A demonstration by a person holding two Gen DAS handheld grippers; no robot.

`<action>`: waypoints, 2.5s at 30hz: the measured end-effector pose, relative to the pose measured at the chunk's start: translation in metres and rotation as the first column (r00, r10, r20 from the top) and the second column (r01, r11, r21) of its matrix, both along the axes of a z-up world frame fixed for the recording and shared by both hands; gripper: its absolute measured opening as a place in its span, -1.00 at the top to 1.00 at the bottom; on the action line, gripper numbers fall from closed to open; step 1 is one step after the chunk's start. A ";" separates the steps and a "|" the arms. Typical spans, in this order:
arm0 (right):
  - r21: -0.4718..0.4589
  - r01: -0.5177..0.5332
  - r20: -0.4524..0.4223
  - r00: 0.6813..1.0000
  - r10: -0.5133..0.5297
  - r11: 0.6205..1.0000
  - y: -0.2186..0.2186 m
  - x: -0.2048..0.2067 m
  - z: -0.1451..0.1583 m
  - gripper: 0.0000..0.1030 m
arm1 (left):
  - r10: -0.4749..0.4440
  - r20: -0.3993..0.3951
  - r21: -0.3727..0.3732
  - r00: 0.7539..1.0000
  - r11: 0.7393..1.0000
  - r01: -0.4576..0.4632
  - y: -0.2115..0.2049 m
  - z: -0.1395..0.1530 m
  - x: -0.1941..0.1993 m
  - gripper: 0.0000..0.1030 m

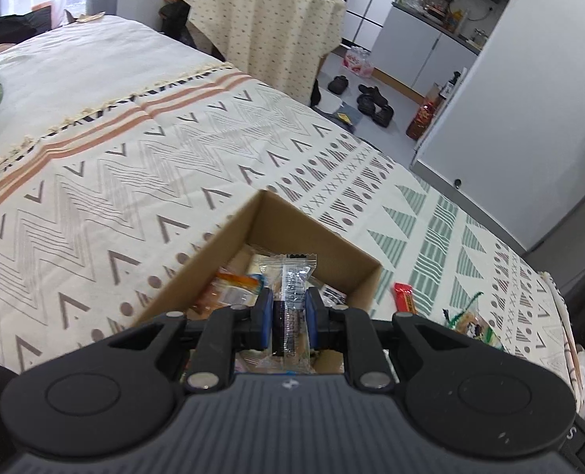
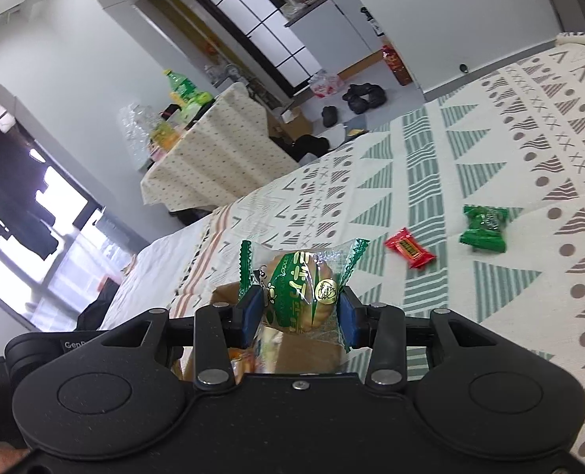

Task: Organize snacks
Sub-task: 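Carry the clear packet and green cake over the box with both tools, then open both tools to drop the clear packet and green cake into the box, then withdraw both open tools from the box toward the red bar and green candy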

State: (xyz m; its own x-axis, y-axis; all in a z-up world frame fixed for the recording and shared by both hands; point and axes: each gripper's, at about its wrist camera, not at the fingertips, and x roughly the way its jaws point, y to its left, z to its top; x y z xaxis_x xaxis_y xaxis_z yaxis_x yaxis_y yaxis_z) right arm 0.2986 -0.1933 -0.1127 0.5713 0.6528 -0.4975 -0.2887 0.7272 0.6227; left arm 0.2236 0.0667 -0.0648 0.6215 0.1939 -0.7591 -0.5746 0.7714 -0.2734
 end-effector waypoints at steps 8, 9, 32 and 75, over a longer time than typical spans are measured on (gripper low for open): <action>-0.001 -0.028 0.008 1.000 0.028 1.000 0.016 -0.006 0.001 0.22 | 0.018 -0.009 -0.027 1.000 0.999 -0.018 0.020 -0.007 -0.005 0.67; -0.002 -0.032 0.009 0.999 0.032 0.999 0.018 -0.007 0.001 0.22 | 0.017 -0.013 -0.035 1.000 0.999 -0.017 0.021 -0.009 -0.005 0.67; -0.037 -0.171 -0.026 0.985 0.170 0.985 0.072 -0.010 -0.017 -0.05 | -0.012 -0.125 -0.101 0.992 0.995 -0.001 0.056 -0.040 0.009 -0.14; -0.162 0.007 -0.002 1.000 -0.008 0.987 -0.013 -0.002 0.011 -1.00 | -0.112 0.002 0.060 0.994 0.992 0.112 -0.010 0.023 -0.007 -1.00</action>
State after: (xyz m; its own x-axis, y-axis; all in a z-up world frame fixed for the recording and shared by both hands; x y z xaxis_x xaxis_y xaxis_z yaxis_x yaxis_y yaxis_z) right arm 0.2968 -0.2065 -0.1019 0.5745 0.5593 -0.5976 -0.2816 0.8206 0.4974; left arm 0.2170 0.0568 -0.0414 0.6455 0.1677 -0.7451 -0.4826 0.8457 -0.2279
